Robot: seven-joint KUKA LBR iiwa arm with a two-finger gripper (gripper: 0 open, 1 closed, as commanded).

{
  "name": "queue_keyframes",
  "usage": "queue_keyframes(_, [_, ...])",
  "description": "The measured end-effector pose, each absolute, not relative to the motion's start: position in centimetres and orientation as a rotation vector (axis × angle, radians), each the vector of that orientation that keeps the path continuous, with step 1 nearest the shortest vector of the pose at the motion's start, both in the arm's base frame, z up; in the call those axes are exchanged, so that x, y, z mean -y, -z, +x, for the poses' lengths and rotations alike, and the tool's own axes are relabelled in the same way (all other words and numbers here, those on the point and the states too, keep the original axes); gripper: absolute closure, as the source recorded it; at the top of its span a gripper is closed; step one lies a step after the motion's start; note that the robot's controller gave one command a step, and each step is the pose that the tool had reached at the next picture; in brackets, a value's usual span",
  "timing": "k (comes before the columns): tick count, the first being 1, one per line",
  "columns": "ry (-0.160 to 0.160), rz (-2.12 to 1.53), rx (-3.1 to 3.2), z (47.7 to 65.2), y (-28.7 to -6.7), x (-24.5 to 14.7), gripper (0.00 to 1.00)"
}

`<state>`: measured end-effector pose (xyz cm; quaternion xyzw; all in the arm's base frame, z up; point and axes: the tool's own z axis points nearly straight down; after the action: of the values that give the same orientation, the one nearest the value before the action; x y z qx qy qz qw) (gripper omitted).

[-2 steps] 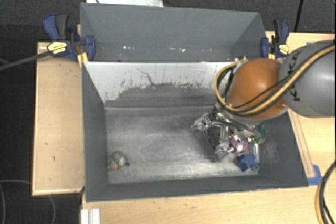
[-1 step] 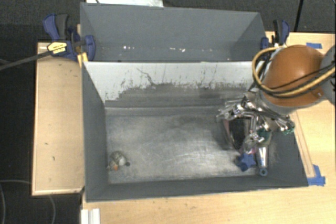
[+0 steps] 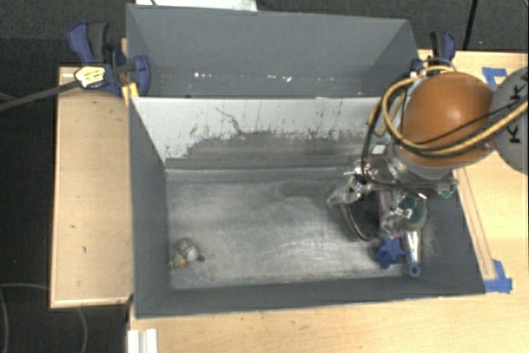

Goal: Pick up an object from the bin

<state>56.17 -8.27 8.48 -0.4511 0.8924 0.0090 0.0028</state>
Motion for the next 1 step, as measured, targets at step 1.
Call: queue_keyframes(1, [-0.028, -1.405, -2.8, 56.29, -8.63, 8.19, 1.0])
